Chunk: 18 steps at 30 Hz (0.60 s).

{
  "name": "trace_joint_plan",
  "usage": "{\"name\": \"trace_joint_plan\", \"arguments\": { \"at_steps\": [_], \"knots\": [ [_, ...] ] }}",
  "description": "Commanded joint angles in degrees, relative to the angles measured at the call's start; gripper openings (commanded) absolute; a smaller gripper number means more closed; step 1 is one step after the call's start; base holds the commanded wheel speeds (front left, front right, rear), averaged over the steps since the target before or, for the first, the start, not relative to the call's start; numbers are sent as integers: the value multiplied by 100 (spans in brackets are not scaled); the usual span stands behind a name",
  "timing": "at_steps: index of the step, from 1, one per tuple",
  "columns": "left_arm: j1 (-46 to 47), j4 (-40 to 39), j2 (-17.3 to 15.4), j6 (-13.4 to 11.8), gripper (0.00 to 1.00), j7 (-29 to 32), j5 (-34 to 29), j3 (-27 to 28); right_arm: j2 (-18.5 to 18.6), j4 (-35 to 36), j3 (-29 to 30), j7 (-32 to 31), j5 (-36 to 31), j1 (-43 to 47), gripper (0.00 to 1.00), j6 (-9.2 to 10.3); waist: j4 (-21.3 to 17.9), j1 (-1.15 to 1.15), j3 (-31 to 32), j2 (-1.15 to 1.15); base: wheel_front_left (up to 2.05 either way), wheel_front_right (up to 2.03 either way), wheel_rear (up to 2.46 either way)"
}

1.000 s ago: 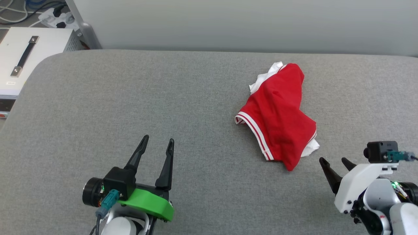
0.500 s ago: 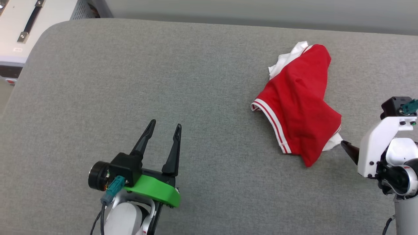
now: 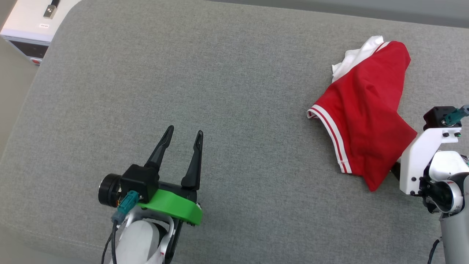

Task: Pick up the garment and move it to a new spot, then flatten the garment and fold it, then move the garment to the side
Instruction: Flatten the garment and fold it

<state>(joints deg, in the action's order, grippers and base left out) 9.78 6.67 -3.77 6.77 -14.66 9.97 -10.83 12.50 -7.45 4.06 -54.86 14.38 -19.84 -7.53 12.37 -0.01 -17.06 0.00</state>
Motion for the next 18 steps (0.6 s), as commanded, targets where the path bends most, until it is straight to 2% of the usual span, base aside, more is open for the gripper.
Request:
{"name": "trace_joint_plan", "arguments": {
  "at_steps": [1, 2, 11, 18],
  "knots": [
    [106, 8, 34, 20, 100, -34, -42, 9, -34, -172, -101, 41, 45, 43, 26, 4, 12, 1, -11, 0, 0, 0, 0],
    [105, 17, 38, 23, 100, -34, -51, 10, -12, -217, -138, 86, 65, 51, 0, 4, 6, 1, -3, 0, 0, 0, 0],
    [5, 141, 55, 39, 100, -34, -96, 88, 205, -225, -58, 384, 226, 401, 0, 4, -270, 1, 346, 0, 0, 0, 0],
    [-107, 204, 62, 50, 100, -34, -108, 106, 376, 242, 532, 303, 203, 1123, 0, 4, -570, 1, 654, 0, 0, 0, 0]
  ]
}}
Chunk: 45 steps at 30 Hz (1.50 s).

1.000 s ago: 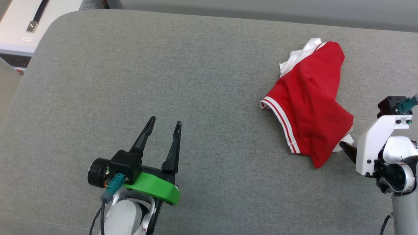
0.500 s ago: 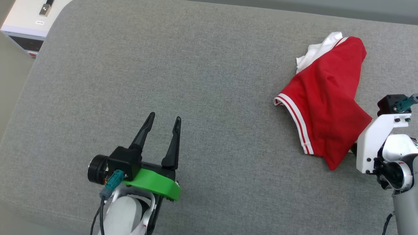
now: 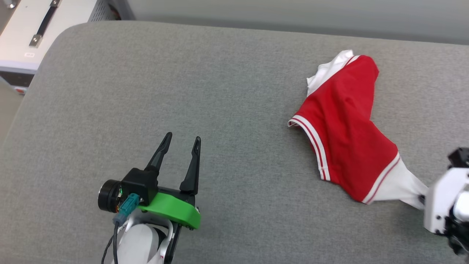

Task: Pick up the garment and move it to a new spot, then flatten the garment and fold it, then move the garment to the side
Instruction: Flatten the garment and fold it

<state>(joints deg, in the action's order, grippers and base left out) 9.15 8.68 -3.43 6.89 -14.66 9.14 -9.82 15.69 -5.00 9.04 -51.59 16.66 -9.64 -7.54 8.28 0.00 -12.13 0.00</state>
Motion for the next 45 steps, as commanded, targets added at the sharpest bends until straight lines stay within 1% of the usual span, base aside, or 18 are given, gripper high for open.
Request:
{"name": "trace_joint_plan", "arguments": {
  "at_steps": [1, 6, 8, 13, 14, 15, 16, 20, 23, 26, 29, 33, 37, 41, 43, 45],
  "knots": [
    [-53, 8, 29, 39, 100, -34, -23, 2, 80, 70, 147, -35, -67, 201, 0, 5, -190, 0, 191, 0, 0, 0, 0],
    [-95, 35, 34, 45, 100, -34, -12, -12, 79, 401, 955, -26, -381, 698, 0, 5, -256, 0, 297, 0, 0, 0, 0],
    [-109, 38, 36, 46, 100, -34, -2, -14, 3, 484, 1155, 5, -467, 867, 0, 5, -261, 0, 321, 0, 0, 0, 0],
    [-141, 71, 41, 50, 100, -34, 21, -34, -207, 532, 1295, 169, -597, 1127, 0, 5, -261, 0, 361, 0, 0, 0, 0],
    [-148, 82, 42, 50, 100, -34, 26, -40, -283, 530, 1320, 279, -616, 1121, 0, 5, -264, 0, 373, 0, 0, 0, 0],
    [-153, 89, 43, 51, 100, -34, 30, -45, -335, 546, 1331, 438, -649, 1087, 44, 5, -269, 0, 378, 0, 0, 0, 0],
    [-156, 101, 43, 51, 100, -34, 31, -56, -423, 529, 1358, 614, -672, 1032, 100, 5, -277, 0, 389, 0, 0, 0, 0],
    [-165, 150, 45, 54, 100, -34, 35, -100, -579, 562, 1187, 1249, -547, 845, 100, 5, -329, 0, 480, 0, 0, 0, 0],
    [-175, 175, 45, 55, 100, -34, 37, -95, -643, 725, 1116, 1872, -432, 701, 100, 5, -385, 0, 564, 0, 0, 0, 0],
    [-204, 167, 45, 56, 100, -34, 51, -98, -725, 881, 981, 2726, -145, 557, 100, 5, -441, 0, 618, 0, 0, 0, 0],
    [-231, 172, 48, 56, 100, -34, 96, -130, -615, 879, 700, 3628, -16, 608, 100, 5, -482, 0, 638, 0, 0, 0, 0],
    [-216, 161, 51, 57, 100, -34, 164, -182, -632, 804, 442, 4495, 102, 663, 100, 5, -567, 0, 608, 0, 0, 0, 0],
    [-76, 236, 53, 58, 100, -34, 372, -317, -736, 773, 275, 4924, 162, 612, 100, 5, -697, 0, 480, 0, 0, 0, 0],
    [426, 213, -13, 58, 100, -10, 443, -627, -781, 823, 172, 5062, 134, 505, 100, 5, -878, 0, 280, 0, 0, 0, 0],
    [788, 207, -62, 58, 100, 169, 594, -842, -803, 878, 126, 5102, 88, 458, 100, 5, -976, 0, 179, 0, 0, 0, 0],
    [1236, 223, -149, 58, 100, 608, 813, -1094, -864, 937, 139, 5119, 60, 415, 100, 5, -1070, 0, 54, 0, 0, 0, 0]
  ]
}}
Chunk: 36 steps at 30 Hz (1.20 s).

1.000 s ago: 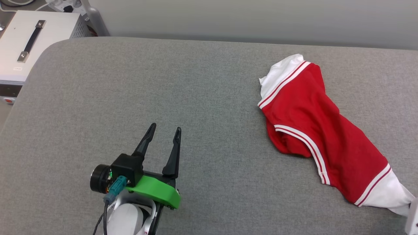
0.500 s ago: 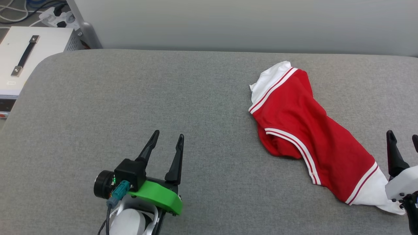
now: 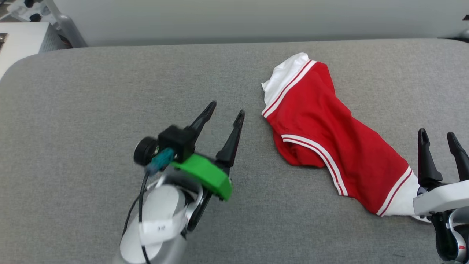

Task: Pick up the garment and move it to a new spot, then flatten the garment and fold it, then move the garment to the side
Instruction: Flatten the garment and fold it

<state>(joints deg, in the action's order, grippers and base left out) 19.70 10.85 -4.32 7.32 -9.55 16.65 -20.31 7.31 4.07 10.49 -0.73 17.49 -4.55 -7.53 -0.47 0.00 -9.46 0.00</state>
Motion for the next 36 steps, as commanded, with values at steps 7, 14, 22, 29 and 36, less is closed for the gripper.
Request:
{"name": "trace_joint_plan", "arguments": {
  "at_steps": [7, 14, 22, 29, 36],
  "knots": [
    [2058, 592, -386, 16, 100, 3100, 1262, -735, -156, 171, -168, 49, -76, -265, 100, 4, -532, 0, -667, 0, 0, 0, 0],
    [3468, 1327, -819, 16, 100, 5503, 2025, -877, -255, 96, -610, 171, -30, -520, 100, 4, -1081, 0, -1110, 0, 0, 0, 0],
    [4309, 2073, -938, 15, 100, 5944, 2119, -956, -241, -89, -941, 323, 121, -706, 100, 4, -1512, 0, -1463, 0, 0, 0, 0],
    [4667, 2719, -929, 14, 100, 6052, 2173, -1024, -241, -238, -1136, 469, 184, -847, 100, 4, -1753, 0, -1661, 0, 0, 0, 0],
    [4925, 3237, -1065, -21, 100, 5806, 1977, -1085, -247, -335, -1345, 587, 249, -972, 100, 4, -1918, 0, -1839, 0, 0, 0, 0]
  ]
}}
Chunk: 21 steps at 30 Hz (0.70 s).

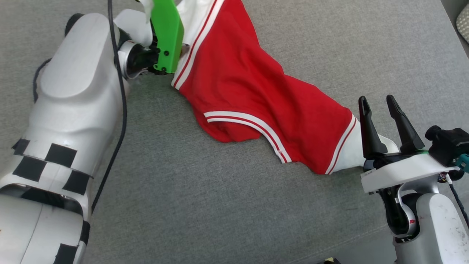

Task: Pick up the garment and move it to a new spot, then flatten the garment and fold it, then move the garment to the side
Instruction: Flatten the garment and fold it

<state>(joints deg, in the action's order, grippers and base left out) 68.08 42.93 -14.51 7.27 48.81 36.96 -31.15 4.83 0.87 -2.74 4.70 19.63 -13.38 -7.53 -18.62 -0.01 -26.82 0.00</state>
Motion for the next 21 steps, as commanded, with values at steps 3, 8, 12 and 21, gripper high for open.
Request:
{"name": "trace_joint_plan", "arguments": {
  "at_steps": [3, 8, 12, 21],
  "knots": [
    [99, 257, -126, -18, 100, -187, -136, -42, 15, -42, -90, 89, 63, -119, 100, 4, -158, 1, -164, 0, 0, 0, 0],
    [28, 596, -110, -73, 100, -376, -32, 51, 40, -58, -117, 126, 90, -147, 100, 4, -188, 1, -234, 0, 0, 0, 0],
    [-51, 775, -14, -33, 0, -234, 206, 79, 73, -68, -121, 114, 101, -151, 100, 4, -130, 1, -241, 0, 0, 0, 0],
    [-196, 684, -96, 11, 0, -737, 377, 35, 169, -73, 33, 58, 26, -114, 100, 4, 279, 1, 105, 0, 0, 0, 0]
  ]
}}
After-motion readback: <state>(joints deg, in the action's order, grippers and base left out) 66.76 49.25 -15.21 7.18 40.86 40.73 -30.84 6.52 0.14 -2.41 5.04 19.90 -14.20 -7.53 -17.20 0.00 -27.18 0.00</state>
